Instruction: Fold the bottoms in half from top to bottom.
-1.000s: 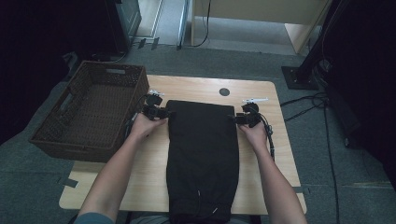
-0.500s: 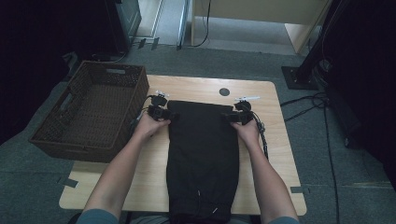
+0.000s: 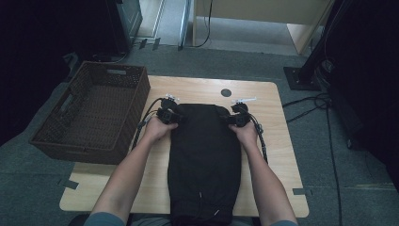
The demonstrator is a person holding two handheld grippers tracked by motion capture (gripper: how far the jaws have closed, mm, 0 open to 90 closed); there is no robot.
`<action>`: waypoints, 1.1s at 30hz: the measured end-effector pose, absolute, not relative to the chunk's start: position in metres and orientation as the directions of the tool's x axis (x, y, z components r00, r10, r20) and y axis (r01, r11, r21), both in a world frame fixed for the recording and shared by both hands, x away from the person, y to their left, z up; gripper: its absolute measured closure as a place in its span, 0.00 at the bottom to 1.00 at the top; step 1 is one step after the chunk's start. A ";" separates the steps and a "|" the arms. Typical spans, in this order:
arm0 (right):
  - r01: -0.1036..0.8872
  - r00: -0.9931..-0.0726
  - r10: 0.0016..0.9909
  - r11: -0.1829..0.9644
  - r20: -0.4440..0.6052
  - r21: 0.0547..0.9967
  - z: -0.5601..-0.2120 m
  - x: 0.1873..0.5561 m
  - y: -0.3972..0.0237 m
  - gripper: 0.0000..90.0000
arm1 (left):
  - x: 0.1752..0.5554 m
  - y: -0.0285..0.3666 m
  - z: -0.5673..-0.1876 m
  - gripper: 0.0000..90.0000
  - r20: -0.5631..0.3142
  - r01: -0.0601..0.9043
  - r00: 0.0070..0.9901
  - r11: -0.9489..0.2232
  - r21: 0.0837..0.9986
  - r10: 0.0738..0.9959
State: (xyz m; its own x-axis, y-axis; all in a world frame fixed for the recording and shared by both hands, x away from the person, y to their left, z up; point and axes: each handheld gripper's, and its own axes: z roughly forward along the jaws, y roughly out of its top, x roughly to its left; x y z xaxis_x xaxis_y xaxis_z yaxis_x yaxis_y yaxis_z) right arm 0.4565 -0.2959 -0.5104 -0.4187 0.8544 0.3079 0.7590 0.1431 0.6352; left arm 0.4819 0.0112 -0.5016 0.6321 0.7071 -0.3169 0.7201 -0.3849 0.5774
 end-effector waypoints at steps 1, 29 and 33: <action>0.763 -0.415 0.856 0.143 0.308 0.631 -0.510 0.456 -0.295 0.89 | 0.482 0.012 -0.501 0.89 -0.319 0.722 0.629 -0.381 0.577 0.709; 0.562 -0.493 0.841 0.112 0.223 0.819 -0.399 0.453 -0.298 0.91 | 0.476 0.025 -0.391 0.92 -0.178 0.512 0.704 -0.318 0.798 0.688; 0.563 -0.525 0.823 0.147 0.215 0.813 -0.407 0.431 -0.298 0.91 | 0.449 0.030 -0.405 0.92 -0.149 0.482 0.745 -0.370 0.794 0.650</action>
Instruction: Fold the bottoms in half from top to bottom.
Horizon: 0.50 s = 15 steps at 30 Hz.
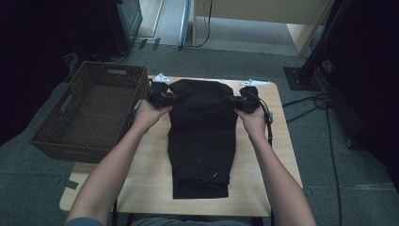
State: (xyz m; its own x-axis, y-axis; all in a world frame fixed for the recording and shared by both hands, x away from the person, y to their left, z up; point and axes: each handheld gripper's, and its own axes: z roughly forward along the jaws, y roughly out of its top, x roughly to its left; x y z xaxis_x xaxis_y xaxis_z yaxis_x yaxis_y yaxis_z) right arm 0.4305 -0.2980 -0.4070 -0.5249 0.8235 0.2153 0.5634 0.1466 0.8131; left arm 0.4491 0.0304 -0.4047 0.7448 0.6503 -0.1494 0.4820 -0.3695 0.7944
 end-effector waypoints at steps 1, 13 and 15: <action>0.557 -0.537 0.817 0.156 0.210 0.815 -0.408 0.425 -0.298 0.91 | 0.442 0.032 -0.407 0.92 -0.156 0.485 0.749 -0.372 0.792 0.644; 0.577 -0.591 0.773 0.203 0.233 0.791 -0.445 0.331 -0.304 0.91 | 0.367 0.036 -0.435 0.91 -0.243 0.528 0.775 -0.386 0.756 0.583; 0.586 -0.595 0.772 0.224 0.226 0.778 -0.454 0.321 -0.303 0.91 | 0.358 0.033 -0.444 0.91 -0.237 0.532 0.781 -0.417 0.737 0.578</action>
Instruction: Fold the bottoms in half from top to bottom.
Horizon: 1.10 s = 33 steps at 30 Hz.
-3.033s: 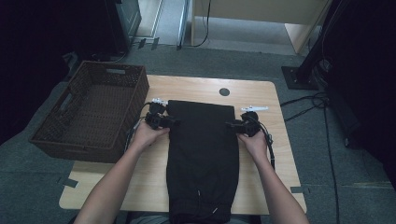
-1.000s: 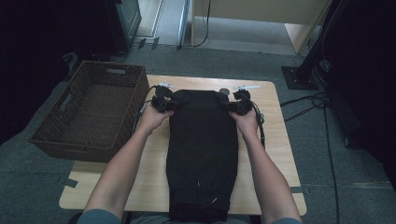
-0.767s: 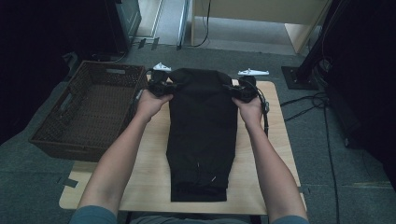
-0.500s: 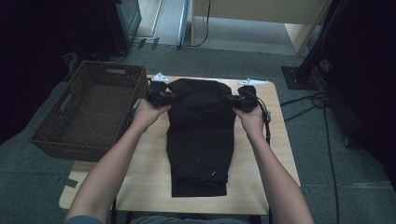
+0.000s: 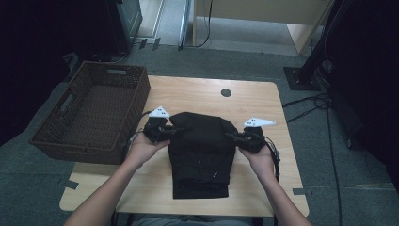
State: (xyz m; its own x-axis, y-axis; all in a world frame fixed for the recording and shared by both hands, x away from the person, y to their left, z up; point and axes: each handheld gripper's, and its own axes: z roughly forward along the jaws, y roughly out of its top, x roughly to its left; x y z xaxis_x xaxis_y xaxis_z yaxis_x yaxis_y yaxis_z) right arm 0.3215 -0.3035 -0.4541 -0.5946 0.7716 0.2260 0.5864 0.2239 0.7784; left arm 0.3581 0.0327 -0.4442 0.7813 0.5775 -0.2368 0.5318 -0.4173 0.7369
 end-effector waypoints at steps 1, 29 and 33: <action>0.597 -0.598 0.769 0.240 0.225 0.765 -0.460 0.315 -0.303 0.91 | 0.354 0.032 -0.449 0.91 -0.241 0.540 0.781 -0.428 0.725 0.576; 0.664 -0.535 0.807 0.221 0.248 0.715 -0.511 0.327 -0.302 0.89 | 0.372 0.021 -0.503 0.86 -0.301 0.636 0.716 -0.411 0.653 0.630; 0.678 -0.543 0.796 0.226 0.268 0.699 -0.507 0.323 -0.306 0.81 | 0.365 0.025 -0.496 0.72 -0.284 0.619 0.730 -0.426 0.660 0.621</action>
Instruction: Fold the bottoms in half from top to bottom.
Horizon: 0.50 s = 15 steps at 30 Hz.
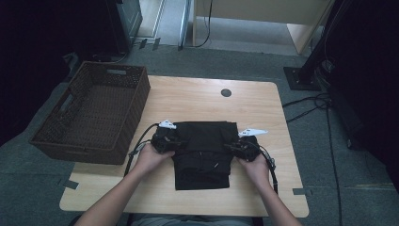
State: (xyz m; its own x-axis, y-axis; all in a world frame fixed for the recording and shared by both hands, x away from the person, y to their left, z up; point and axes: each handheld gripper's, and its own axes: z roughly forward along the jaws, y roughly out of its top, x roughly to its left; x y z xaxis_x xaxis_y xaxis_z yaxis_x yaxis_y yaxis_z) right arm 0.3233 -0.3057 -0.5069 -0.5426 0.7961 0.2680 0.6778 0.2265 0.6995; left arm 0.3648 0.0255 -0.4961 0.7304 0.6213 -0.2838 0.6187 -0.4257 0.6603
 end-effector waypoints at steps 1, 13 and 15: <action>0.679 -0.544 0.792 0.222 0.276 0.700 -0.505 0.322 -0.307 0.78 | 0.363 0.028 -0.493 0.70 -0.285 0.617 0.733 -0.427 0.661 0.618; 0.649 -0.525 0.800 0.156 0.290 0.745 -0.479 0.323 -0.339 0.64 | 0.367 0.058 -0.459 0.54 -0.301 0.615 0.708 -0.346 0.709 0.639; 0.648 -0.526 0.793 0.140 0.307 0.749 -0.474 0.327 -0.344 0.62 | 0.373 0.060 -0.455 0.54 -0.310 0.620 0.696 -0.325 0.714 0.648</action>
